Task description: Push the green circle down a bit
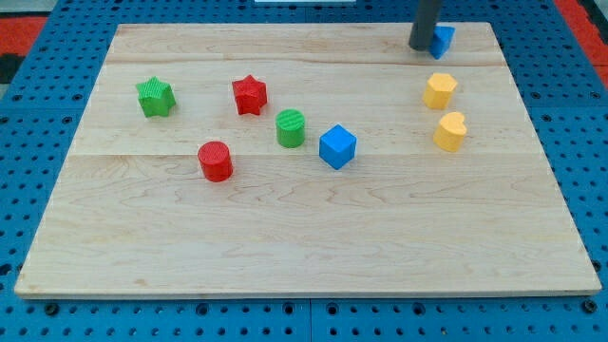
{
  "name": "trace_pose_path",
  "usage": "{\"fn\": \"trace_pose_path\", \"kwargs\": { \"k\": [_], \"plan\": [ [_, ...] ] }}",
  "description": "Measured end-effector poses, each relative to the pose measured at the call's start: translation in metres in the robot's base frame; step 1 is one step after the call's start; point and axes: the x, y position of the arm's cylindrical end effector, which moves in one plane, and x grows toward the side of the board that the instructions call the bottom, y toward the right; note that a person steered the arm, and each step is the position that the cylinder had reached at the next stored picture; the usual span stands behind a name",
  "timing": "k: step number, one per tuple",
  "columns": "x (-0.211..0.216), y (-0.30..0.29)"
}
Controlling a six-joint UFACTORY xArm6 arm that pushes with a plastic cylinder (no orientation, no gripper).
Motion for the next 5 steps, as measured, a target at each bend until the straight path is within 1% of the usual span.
{"fn": "trace_pose_path", "kwargs": {
  "k": [1,2,4,5],
  "plan": [
    [0.003,-0.070],
    [0.020,-0.117],
    [0.087,-0.148],
    [0.108,-0.155]
  ]
}}
